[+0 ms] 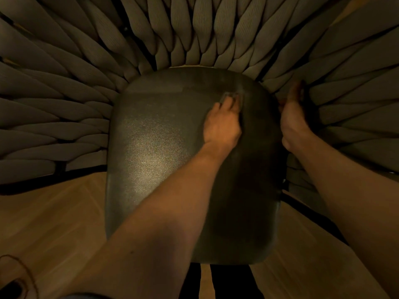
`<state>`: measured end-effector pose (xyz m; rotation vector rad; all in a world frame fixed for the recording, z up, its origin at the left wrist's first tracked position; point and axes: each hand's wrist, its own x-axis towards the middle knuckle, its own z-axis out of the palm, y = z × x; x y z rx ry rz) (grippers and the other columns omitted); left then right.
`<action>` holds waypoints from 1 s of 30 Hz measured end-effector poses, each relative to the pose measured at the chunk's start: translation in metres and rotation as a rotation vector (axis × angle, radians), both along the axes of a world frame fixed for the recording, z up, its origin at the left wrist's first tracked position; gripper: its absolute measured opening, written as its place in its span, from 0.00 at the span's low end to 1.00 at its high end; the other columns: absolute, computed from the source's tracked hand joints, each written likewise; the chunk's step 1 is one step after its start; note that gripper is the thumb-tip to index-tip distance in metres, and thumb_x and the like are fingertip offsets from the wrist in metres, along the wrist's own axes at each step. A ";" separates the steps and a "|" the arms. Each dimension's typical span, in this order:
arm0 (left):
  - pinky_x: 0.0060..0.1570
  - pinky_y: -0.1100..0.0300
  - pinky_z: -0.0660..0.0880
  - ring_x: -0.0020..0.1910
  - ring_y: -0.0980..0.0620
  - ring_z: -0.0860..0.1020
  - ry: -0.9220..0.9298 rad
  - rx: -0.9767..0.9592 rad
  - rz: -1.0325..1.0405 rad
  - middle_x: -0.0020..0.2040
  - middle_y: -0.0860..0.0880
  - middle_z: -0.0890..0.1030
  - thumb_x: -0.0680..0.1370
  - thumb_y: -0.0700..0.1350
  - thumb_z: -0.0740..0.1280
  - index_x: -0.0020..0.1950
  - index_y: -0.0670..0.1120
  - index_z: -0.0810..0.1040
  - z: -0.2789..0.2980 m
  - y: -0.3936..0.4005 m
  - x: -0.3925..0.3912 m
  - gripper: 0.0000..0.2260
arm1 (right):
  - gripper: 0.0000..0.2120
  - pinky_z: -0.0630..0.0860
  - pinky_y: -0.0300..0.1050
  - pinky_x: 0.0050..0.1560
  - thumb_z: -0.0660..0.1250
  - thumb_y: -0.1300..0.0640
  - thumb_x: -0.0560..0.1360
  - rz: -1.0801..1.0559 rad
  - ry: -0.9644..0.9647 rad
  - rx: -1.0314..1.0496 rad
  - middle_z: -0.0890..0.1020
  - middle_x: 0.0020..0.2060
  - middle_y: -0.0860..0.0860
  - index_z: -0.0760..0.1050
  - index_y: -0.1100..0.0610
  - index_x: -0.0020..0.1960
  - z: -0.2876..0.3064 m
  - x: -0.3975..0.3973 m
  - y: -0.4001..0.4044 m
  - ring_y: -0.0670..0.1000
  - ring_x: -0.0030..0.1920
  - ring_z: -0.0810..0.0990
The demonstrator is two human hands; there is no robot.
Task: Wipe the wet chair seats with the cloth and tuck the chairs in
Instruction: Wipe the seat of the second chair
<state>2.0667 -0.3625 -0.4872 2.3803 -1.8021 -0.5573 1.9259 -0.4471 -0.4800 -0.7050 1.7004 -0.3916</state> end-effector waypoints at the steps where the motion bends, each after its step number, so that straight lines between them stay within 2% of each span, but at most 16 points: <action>1: 0.56 0.54 0.70 0.58 0.44 0.72 0.015 0.004 -0.024 0.70 0.46 0.69 0.76 0.39 0.59 0.77 0.47 0.61 0.000 -0.005 -0.011 0.28 | 0.73 0.64 0.61 0.76 0.51 0.08 0.39 -0.012 -0.002 -0.006 0.69 0.77 0.47 0.56 0.38 0.81 -0.004 -0.002 -0.002 0.52 0.74 0.70; 5: 0.56 0.54 0.71 0.59 0.44 0.72 0.092 0.018 -0.088 0.72 0.47 0.66 0.78 0.41 0.60 0.77 0.48 0.62 -0.005 -0.022 -0.042 0.26 | 0.70 0.67 0.58 0.75 0.50 0.08 0.44 0.004 0.009 -0.033 0.73 0.74 0.48 0.63 0.42 0.79 -0.014 -0.005 -0.004 0.51 0.72 0.73; 7: 0.55 0.54 0.71 0.59 0.44 0.72 0.143 0.018 -0.113 0.72 0.47 0.68 0.79 0.43 0.60 0.75 0.49 0.65 -0.007 -0.028 -0.052 0.24 | 0.62 0.70 0.55 0.72 0.49 0.10 0.53 0.017 0.029 -0.056 0.76 0.72 0.49 0.68 0.46 0.77 -0.004 0.001 0.000 0.51 0.68 0.77; 9: 0.54 0.54 0.71 0.59 0.44 0.73 0.173 0.007 -0.134 0.71 0.47 0.69 0.79 0.45 0.60 0.73 0.49 0.69 -0.008 -0.031 -0.056 0.22 | 0.53 0.71 0.54 0.72 0.49 0.16 0.63 0.037 0.070 -0.069 0.77 0.71 0.51 0.69 0.48 0.77 0.013 0.011 0.006 0.52 0.68 0.77; 11: 0.55 0.55 0.71 0.59 0.45 0.73 0.130 0.005 -0.170 0.72 0.47 0.69 0.79 0.45 0.60 0.72 0.48 0.71 -0.009 -0.032 -0.052 0.20 | 0.47 0.69 0.52 0.74 0.49 0.21 0.71 0.105 0.134 -0.078 0.73 0.74 0.51 0.65 0.50 0.80 0.018 0.016 0.006 0.52 0.71 0.74; 13: 0.55 0.55 0.70 0.60 0.45 0.72 0.068 -0.016 -0.232 0.73 0.47 0.67 0.79 0.44 0.59 0.71 0.47 0.73 -0.007 -0.030 -0.041 0.19 | 0.36 0.68 0.48 0.71 0.52 0.31 0.81 0.223 0.219 -0.091 0.73 0.72 0.50 0.64 0.53 0.80 0.017 0.015 0.005 0.51 0.70 0.73; 15: 0.56 0.55 0.68 0.62 0.44 0.70 0.002 -0.026 -0.279 0.74 0.48 0.65 0.80 0.44 0.58 0.73 0.48 0.71 -0.006 -0.027 -0.023 0.20 | 0.31 0.69 0.50 0.70 0.59 0.37 0.82 0.355 0.329 -0.130 0.74 0.71 0.51 0.66 0.55 0.78 0.015 0.013 0.004 0.54 0.69 0.73; 18: 0.55 0.52 0.68 0.60 0.43 0.70 -0.068 -0.016 -0.207 0.71 0.47 0.67 0.79 0.42 0.57 0.76 0.48 0.65 -0.003 -0.018 0.013 0.24 | 0.34 0.68 0.56 0.74 0.65 0.40 0.80 0.512 0.445 -0.178 0.70 0.75 0.56 0.65 0.57 0.78 0.019 0.022 0.004 0.59 0.74 0.70; 23: 0.55 0.50 0.70 0.59 0.42 0.70 -0.144 0.039 -0.049 0.68 0.46 0.67 0.78 0.40 0.59 0.78 0.49 0.58 0.001 0.006 0.067 0.28 | 0.40 0.62 0.52 0.75 0.65 0.38 0.80 0.683 0.419 -0.069 0.63 0.79 0.57 0.55 0.58 0.82 0.024 0.050 0.000 0.60 0.78 0.62; 30: 0.53 0.48 0.71 0.56 0.40 0.72 -0.225 0.063 0.134 0.67 0.45 0.70 0.74 0.38 0.61 0.78 0.48 0.59 0.002 0.044 0.140 0.31 | 0.50 0.61 0.54 0.79 0.70 0.34 0.74 0.729 0.461 -0.054 0.60 0.81 0.57 0.51 0.58 0.83 0.005 0.062 -0.002 0.60 0.80 0.60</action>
